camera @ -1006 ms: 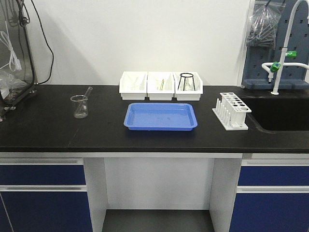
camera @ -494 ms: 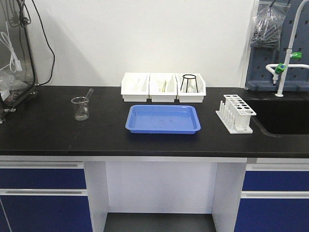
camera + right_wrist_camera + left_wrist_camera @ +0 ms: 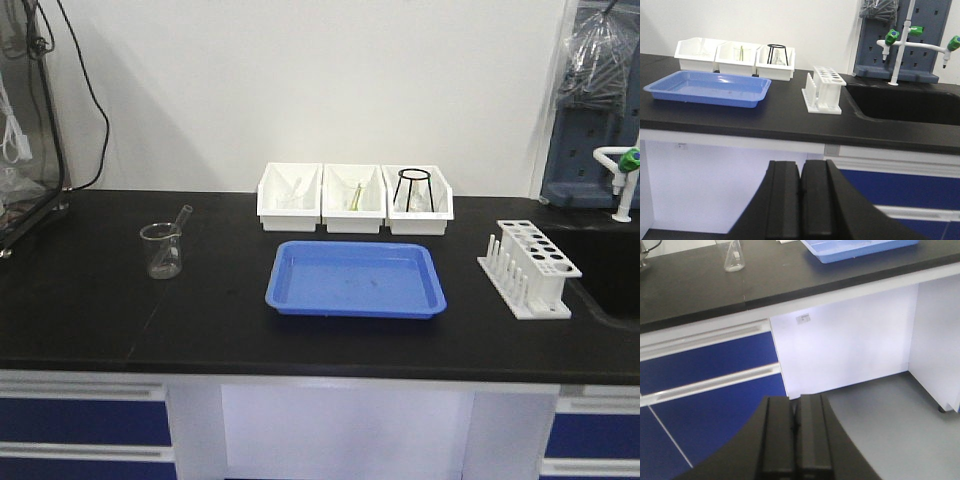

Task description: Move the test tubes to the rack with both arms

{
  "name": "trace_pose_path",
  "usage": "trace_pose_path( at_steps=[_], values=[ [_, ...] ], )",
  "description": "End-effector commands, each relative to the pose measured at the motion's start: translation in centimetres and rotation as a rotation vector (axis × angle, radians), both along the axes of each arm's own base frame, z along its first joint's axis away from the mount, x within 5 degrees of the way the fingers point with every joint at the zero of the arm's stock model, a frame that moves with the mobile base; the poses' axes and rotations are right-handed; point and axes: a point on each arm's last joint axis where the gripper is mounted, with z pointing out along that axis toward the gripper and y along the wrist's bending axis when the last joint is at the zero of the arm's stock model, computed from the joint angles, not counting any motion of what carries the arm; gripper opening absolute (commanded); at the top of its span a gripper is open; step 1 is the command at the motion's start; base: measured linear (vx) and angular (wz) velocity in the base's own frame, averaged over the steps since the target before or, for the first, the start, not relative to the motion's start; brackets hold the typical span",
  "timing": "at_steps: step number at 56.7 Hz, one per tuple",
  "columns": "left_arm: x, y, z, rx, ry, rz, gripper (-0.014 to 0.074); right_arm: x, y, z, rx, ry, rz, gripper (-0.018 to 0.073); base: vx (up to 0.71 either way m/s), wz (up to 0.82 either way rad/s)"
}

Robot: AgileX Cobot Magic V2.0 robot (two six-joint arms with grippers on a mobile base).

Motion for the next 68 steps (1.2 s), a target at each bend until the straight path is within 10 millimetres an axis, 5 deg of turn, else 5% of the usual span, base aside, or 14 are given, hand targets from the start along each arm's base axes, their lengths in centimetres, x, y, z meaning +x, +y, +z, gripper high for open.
trace_pose_path(
  at_steps=[1, 68],
  values=[
    [0.13, 0.03, -0.08, -0.017, -0.068, 0.006, -0.002, -0.02, 0.0, 0.36, -0.015, -0.071, -0.003, -0.0008, 0.38, 0.01],
    [0.13, 0.03, -0.08, -0.017, -0.068, 0.006, -0.002, -0.02, 0.0, 0.35, -0.015, -0.07, -0.003, -0.0008, 0.39, 0.0]
  ],
)
